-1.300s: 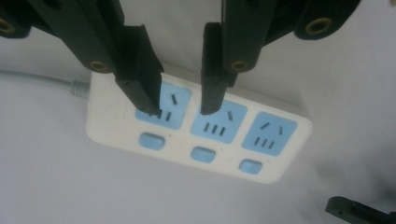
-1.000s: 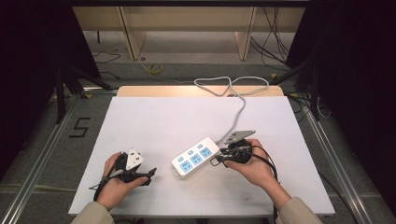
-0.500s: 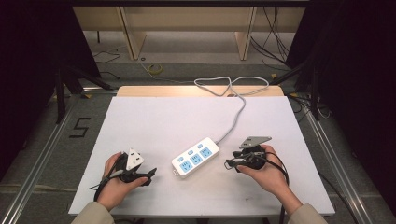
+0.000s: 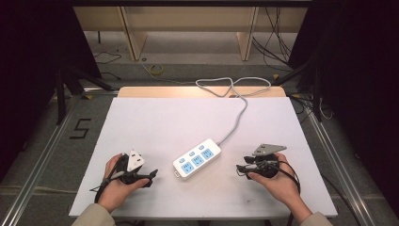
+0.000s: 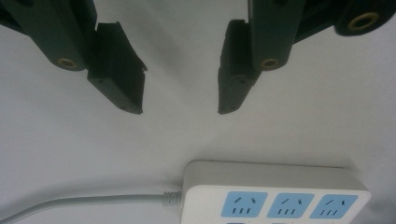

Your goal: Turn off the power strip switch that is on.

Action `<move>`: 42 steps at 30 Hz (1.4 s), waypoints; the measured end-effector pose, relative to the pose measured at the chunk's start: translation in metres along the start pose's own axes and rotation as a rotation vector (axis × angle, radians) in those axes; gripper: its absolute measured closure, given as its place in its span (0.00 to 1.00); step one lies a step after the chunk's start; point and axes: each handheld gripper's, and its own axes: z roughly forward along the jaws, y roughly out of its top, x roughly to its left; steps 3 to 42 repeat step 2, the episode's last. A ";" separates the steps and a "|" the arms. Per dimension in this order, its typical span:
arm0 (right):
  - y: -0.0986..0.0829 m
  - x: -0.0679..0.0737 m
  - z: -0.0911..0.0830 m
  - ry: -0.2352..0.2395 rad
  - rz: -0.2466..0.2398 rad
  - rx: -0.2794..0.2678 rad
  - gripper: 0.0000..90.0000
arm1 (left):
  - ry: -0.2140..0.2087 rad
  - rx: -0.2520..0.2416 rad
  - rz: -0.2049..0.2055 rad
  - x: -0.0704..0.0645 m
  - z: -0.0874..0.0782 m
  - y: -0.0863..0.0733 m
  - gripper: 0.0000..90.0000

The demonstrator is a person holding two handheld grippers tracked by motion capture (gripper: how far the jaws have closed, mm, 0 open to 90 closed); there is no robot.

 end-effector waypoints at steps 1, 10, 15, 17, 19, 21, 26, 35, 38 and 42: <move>-0.001 0.000 0.000 -0.002 -0.001 -0.005 0.56 | 0.000 -0.002 -0.002 0.000 0.000 0.000 0.20; -0.001 0.000 -0.001 -0.004 -0.001 -0.011 0.56 | 0.001 -0.005 -0.006 0.001 0.001 0.000 0.20; -0.001 0.000 -0.001 -0.004 -0.001 -0.011 0.56 | 0.001 -0.005 -0.006 0.001 0.001 0.000 0.20; -0.001 0.000 -0.001 -0.004 -0.001 -0.011 0.56 | 0.001 -0.005 -0.006 0.001 0.001 0.000 0.20; -0.001 0.000 -0.001 -0.004 -0.001 -0.011 0.56 | 0.001 -0.005 -0.006 0.001 0.001 0.000 0.20; -0.001 0.000 -0.001 -0.004 -0.001 -0.011 0.56 | 0.001 -0.005 -0.006 0.001 0.001 0.000 0.20; -0.001 0.000 -0.001 -0.004 -0.001 -0.011 0.56 | 0.001 -0.005 -0.006 0.001 0.001 0.000 0.20; -0.001 0.000 -0.001 -0.004 -0.001 -0.011 0.56 | 0.001 -0.005 -0.006 0.001 0.001 0.000 0.20; -0.001 0.000 -0.001 -0.004 -0.001 -0.011 0.56 | 0.001 -0.005 -0.006 0.001 0.001 0.000 0.20; -0.001 0.000 -0.001 -0.004 -0.001 -0.011 0.56 | 0.001 -0.005 -0.006 0.001 0.001 0.000 0.20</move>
